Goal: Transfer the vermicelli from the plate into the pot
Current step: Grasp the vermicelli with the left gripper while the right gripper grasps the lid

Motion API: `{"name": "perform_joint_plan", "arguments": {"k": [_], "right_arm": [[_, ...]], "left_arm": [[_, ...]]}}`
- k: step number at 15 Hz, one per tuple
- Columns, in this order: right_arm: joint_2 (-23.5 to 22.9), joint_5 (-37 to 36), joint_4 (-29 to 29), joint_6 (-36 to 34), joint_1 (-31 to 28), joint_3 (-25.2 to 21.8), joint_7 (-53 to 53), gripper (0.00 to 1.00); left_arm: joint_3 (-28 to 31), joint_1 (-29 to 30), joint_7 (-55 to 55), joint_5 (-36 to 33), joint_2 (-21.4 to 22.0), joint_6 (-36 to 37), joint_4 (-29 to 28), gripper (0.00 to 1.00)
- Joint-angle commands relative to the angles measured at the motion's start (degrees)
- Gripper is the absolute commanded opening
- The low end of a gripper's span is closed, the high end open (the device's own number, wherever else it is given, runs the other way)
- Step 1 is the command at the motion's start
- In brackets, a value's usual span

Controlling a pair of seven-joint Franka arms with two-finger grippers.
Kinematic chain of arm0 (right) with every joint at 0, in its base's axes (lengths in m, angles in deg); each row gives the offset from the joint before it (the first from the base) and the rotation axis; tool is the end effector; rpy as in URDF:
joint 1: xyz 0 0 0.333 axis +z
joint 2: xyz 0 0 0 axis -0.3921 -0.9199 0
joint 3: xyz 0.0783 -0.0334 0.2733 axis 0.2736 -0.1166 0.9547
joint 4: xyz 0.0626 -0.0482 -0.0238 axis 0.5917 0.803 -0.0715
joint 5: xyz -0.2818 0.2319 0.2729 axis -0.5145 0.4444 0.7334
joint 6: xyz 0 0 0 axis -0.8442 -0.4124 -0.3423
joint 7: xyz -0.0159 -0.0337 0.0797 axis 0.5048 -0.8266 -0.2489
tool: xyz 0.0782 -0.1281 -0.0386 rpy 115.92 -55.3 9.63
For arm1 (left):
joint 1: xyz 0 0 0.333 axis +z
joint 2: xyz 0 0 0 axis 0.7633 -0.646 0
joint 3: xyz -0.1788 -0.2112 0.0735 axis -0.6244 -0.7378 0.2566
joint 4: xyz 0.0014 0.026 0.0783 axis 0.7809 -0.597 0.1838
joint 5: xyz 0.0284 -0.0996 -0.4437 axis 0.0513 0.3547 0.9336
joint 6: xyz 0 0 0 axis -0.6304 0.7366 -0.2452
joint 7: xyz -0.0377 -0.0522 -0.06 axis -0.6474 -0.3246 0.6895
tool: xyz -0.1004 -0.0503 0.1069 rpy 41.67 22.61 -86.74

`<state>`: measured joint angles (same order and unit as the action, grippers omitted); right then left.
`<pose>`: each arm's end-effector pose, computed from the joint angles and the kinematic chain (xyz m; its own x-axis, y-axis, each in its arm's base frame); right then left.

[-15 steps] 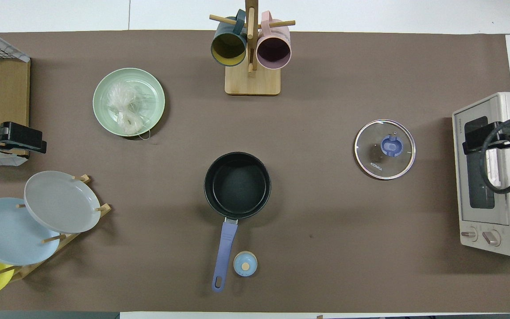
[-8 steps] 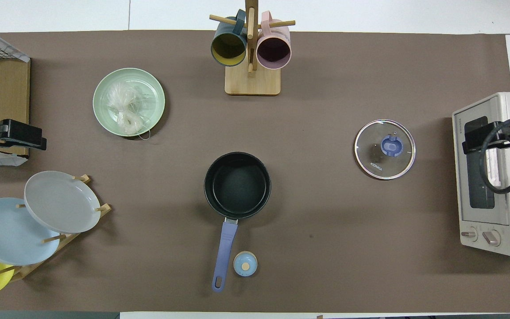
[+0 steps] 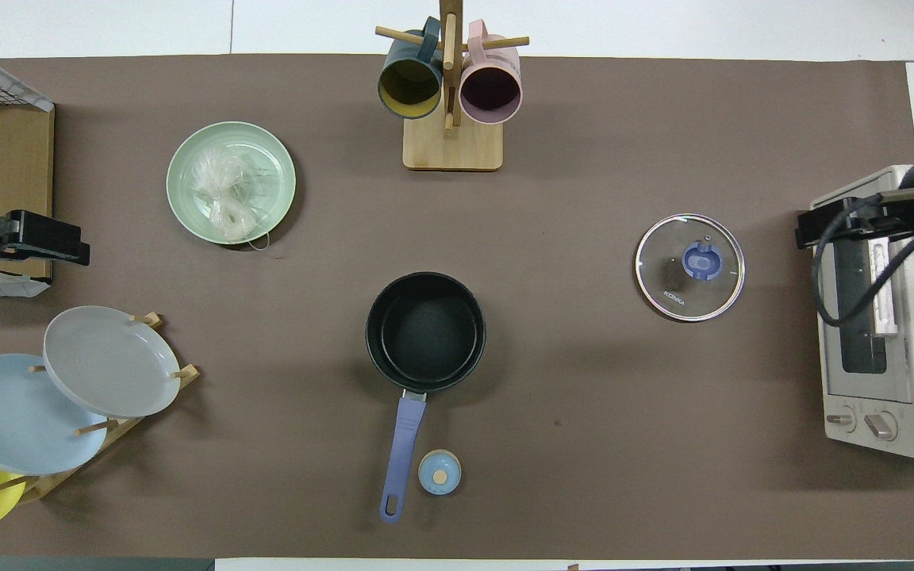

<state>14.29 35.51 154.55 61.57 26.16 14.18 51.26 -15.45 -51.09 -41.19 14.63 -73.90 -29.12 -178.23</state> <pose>0.6382 0.0353 0.4776 0.9964 0.0837 -0.0099 0.0838 -0.9964 0.0127 0.6070 -0.0686 0.5468 0.9987 -0.0489 -0.0140 -0.0484 -0.9981 0.0384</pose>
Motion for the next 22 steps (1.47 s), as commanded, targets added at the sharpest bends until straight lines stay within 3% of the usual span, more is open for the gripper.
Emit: {"name": "perform_joint_plan", "arguments": {"k": [1, 6, 11, 15, 17, 19, 20, 22], "right_arm": [[-3.39, 1.02, 4.25, 7.48, 0.17, 0.26, 0.48, 1.00], [-7.96, 1.02, 15.15, 27.09, 0.44, 0.26, 0.13, 1.00], [-12.97, 1.02, 15.51, 27.81, 0.26, 0.34, -3.73, 1.00], [-12.54, 1.11, 18.14, 27.81, 0.44, 0.34, -6.28, 1.00], [-12.36, 1.11, 19.29, 28.51, 0.44, 0.35, -7.94, 1.00], [-12.28, 1.11, 19.56, 28.69, 0.35, 0.34, -8.83, 0.96], [-12.28, 1.11, 19.56, 28.78, 0.44, 0.34, -9.01, 0.92], [-12.28, 1.02, 19.56, 28.78, 0.44, 0.34, -9.62, 0.83]], "left_arm": [[-0.08, -1.30, -0.74, 0.83, -5.61, -5.48, 0.11, 1.00], [0.01, -2.80, -1.09, 0.75, -21.07, -19.44, 1.52, 1.00], [0.01, -3.86, -7.06, 0.92, -33.30, -28.43, 6.87, 1.00], [0.09, -3.24, -7.51, 0.48, -34.55, -34.41, 5.91, 0.97], [0.44, -4.11, -7.59, 0.05, -34.55, -34.42, 5.56, 0.83], [0.45, -4.38, -7.51, -3.45, -34.37, -34.51, 4.51, 0.60], [0.45, -4.38, -7.51, -3.99, -34.37, -34.42, 4.50, 0.37], [0.45, -4.47, -7.51, -4.17, -34.28, -34.24, 4.68, 0.00]]}}
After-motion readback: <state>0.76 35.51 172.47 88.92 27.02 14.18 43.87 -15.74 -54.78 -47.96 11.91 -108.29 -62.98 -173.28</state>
